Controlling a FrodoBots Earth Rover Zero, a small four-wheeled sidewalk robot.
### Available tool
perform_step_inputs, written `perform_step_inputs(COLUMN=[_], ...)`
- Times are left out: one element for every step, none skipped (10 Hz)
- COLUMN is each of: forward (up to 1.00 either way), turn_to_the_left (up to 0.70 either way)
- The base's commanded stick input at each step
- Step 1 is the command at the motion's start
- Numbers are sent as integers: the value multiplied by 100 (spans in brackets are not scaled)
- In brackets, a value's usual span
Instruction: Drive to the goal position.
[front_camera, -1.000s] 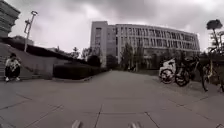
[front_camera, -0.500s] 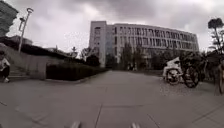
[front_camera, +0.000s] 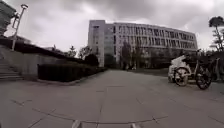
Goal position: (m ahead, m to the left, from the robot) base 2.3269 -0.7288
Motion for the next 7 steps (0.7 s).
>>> perform_step_inputs(forward=[100, 100, 100, 100, 100, 100, 100], turn_to_the_left=[0, 0, 0, 0, 0, 0, 0])
